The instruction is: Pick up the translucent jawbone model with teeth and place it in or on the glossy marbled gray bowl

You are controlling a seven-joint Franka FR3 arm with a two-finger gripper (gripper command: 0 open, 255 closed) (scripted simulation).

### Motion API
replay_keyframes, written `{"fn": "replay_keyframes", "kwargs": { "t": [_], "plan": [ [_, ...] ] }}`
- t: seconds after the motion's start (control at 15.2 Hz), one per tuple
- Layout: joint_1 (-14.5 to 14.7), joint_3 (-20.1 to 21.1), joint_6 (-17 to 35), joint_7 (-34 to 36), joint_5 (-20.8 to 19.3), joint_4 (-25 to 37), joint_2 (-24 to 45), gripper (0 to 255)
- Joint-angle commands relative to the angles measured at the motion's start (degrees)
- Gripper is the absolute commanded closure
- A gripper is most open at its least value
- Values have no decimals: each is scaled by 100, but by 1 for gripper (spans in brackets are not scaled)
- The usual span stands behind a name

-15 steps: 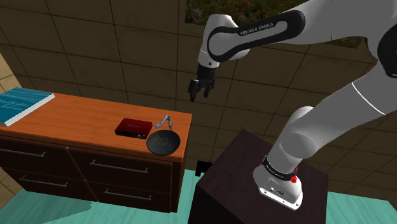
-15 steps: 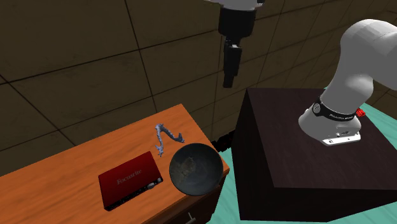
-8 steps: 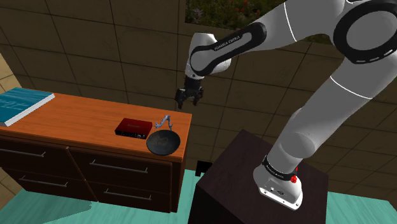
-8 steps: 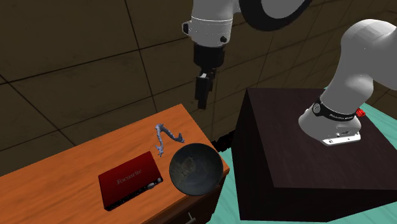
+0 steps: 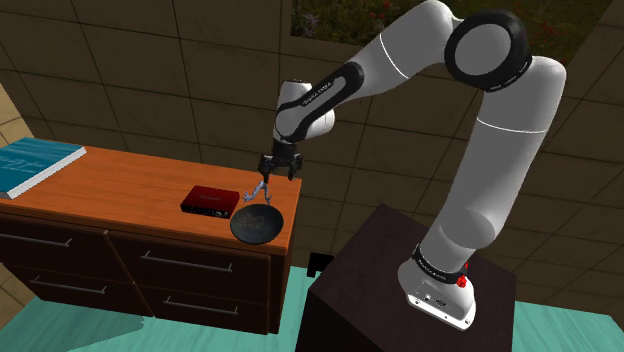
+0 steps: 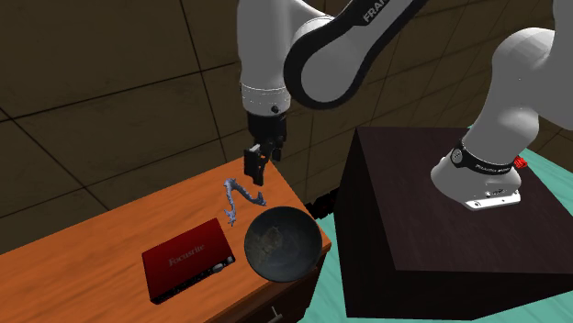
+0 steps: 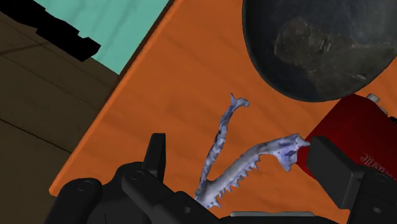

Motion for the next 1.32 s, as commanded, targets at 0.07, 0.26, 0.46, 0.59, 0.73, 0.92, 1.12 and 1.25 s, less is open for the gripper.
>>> {"fn": "replay_keyframes", "kwargs": {
  "t": [0.07, 0.26, 0.46, 0.59, 0.73, 0.92, 1.12, 1.25],
  "plan": [
    [43, -55, 297, 299, -25, 423, 720, 0],
    [88, -130, 471, 534, -21, 867, 1343, 0],
    [113, -125, 647, 529, -14, 893, 1543, 0],
    [128, -121, 760, 526, -12, 917, 1679, 0],
    [142, -118, 872, 524, -9, 946, 1817, 0],
    [147, -117, 903, 523, -9, 955, 1857, 0],
    [147, -117, 903, 523, -9, 955, 1858, 0],
    [147, -117, 903, 523, -9, 955, 1858, 0]
  ]
}}
